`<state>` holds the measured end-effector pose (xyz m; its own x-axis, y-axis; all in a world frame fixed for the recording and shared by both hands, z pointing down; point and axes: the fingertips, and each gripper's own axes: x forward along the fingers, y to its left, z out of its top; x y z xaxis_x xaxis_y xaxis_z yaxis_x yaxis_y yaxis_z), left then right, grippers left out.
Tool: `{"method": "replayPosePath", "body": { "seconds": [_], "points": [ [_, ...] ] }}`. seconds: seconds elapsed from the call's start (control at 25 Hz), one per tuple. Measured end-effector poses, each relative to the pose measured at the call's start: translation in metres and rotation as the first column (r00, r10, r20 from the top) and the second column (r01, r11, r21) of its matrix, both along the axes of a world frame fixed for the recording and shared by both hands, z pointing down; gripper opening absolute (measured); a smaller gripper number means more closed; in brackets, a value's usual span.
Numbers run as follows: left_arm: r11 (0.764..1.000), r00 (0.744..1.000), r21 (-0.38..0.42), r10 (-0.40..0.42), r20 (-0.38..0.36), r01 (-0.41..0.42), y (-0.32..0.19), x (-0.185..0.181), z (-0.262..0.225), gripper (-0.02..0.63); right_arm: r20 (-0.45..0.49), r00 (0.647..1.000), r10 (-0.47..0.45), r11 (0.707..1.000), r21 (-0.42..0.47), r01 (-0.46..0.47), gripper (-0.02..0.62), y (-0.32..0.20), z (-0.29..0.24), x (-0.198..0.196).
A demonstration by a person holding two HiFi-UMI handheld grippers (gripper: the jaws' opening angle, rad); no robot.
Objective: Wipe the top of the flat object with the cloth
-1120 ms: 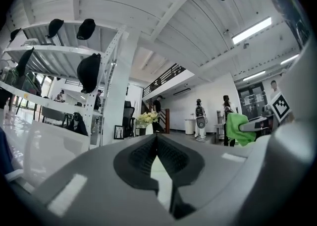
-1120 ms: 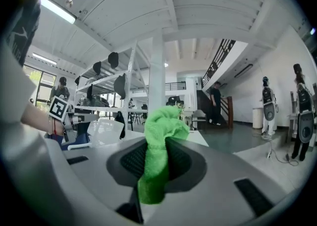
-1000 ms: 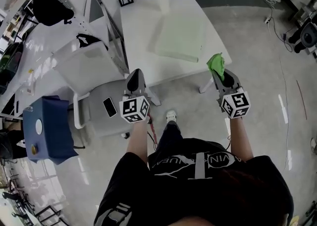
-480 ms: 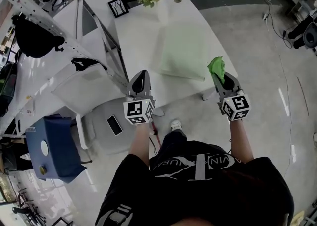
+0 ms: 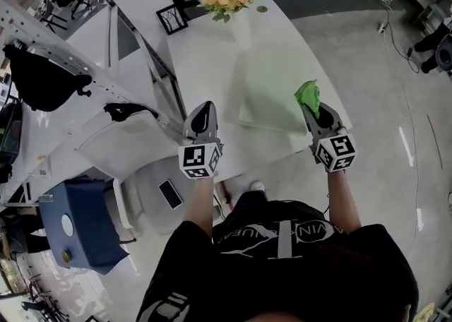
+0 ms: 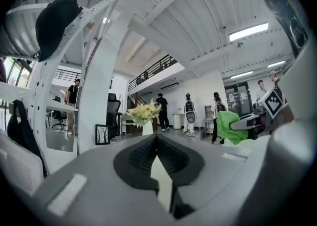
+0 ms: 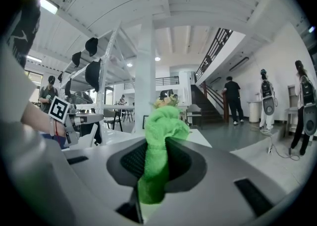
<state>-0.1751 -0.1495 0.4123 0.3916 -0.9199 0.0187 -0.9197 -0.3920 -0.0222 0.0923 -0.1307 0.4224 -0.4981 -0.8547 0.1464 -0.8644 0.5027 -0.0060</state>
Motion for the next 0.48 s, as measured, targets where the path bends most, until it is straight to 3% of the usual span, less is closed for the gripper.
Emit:
{"method": "replayPosePath", "body": {
  "seconds": [0.2, 0.48],
  "points": [
    [0.999, 0.999, -0.051, 0.017, -0.033, -0.019, -0.015, 0.0, 0.022, 0.012, -0.041, 0.999, -0.021, 0.999, -0.034, 0.02, 0.063, -0.015, 0.009, -0.012],
    [0.988, 0.994, -0.11, 0.1, -0.045, -0.105, -0.033, 0.029, 0.047, 0.012, -0.059, 0.998, -0.033, 0.997, -0.077, 0.028, 0.063, -0.039, 0.024, -0.006]
  ]
}}
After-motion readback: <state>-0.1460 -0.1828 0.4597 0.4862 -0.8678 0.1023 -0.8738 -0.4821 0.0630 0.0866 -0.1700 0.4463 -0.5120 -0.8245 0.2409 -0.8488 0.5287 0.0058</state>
